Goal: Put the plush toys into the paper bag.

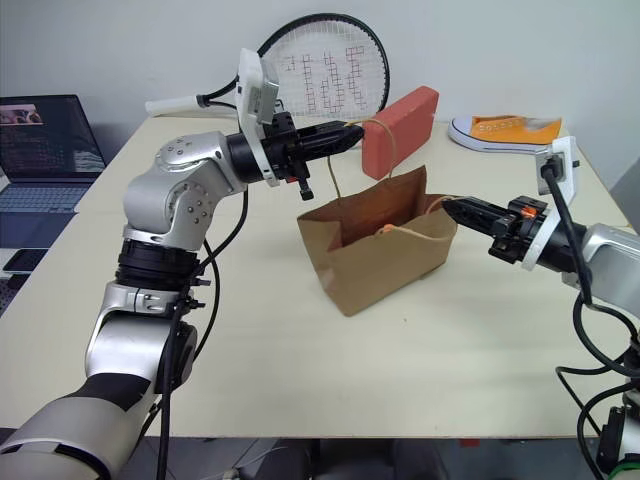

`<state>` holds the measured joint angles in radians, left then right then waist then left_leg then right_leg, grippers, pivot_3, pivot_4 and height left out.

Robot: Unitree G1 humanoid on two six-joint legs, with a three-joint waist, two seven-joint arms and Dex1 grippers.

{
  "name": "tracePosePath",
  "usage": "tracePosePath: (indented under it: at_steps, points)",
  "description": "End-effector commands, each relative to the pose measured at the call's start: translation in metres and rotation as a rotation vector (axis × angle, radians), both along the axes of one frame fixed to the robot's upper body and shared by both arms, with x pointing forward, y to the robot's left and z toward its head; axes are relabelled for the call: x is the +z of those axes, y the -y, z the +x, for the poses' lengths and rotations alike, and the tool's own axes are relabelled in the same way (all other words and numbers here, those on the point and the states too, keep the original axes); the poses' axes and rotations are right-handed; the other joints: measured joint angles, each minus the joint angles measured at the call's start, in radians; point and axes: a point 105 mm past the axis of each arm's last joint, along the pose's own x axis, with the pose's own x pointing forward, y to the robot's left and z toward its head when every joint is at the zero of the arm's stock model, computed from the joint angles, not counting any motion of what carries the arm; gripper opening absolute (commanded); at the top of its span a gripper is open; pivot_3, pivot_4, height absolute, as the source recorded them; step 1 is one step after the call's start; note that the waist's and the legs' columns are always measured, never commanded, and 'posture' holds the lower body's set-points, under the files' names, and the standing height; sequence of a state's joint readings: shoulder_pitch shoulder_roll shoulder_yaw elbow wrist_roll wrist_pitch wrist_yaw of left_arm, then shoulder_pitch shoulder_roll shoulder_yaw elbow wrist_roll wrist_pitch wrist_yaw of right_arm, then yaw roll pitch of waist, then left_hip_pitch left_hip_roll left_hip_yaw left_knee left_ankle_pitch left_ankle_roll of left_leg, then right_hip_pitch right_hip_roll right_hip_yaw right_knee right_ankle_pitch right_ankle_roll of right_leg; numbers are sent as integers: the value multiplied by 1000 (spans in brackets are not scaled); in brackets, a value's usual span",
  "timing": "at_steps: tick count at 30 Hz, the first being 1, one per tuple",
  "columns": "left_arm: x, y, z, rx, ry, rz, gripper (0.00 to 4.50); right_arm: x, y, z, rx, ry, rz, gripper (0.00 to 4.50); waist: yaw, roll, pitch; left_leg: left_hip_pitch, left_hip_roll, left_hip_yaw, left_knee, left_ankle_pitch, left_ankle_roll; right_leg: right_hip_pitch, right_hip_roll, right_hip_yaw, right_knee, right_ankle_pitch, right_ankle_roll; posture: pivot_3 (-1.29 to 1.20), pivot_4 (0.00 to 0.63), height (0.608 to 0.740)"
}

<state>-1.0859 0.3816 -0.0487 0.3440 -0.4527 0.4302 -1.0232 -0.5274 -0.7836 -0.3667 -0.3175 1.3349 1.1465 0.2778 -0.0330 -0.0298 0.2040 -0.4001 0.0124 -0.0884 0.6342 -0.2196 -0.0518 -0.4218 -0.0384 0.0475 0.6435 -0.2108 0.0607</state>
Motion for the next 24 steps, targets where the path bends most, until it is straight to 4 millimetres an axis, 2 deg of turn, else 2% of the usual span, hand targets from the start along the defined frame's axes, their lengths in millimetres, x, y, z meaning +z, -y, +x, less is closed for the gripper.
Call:
tracePosePath:
  at_steps: [1,5,6,8,17,18,24]
  points:
    - [4,9,-4,-39,30,34,0,10,-7,-3,18,53,16,41,0,0,0,0,0,0,0,0,0,0,0,0,0,0,0,0,150,740]
    - [-3,6,-5,-43,35,70,844,9,-3,4,-39,61,21,0,0,0,0,0,0,0,0,0,0,0,0,0,0,0,0,0,150,740]
    - [-3,5,-6,-46,39,76,1175,10,-2,6,-54,64,24,412,0,0,0,0,0,0,0,0,0,0,0,0,0,0,0,0,150,740]
    - [-1,-4,-7,-33,45,72,1721,12,-3,7,-54,72,29,924,-1,0,0,0,0,0,0,0,0,0,0,0,0,0,0,0,150,740]
    - [2,-43,-21,39,28,56,4500,22,2,1,-25,119,28,4191,0,0,0,0,0,-1,-1,0,0,0,0,0,0,0,0,0,150,740]
    - [1,-48,-24,51,22,51,4500,25,3,-2,-14,130,17,4474,0,0,0,0,0,-1,-1,0,0,0,0,0,0,0,0,0,150,740]
    - [-11,-74,-35,130,-13,48,4500,27,16,-15,25,174,-123,4474,2,0,0,0,0,-1,-1,0,0,0,0,0,0,0,0,0,150,740]
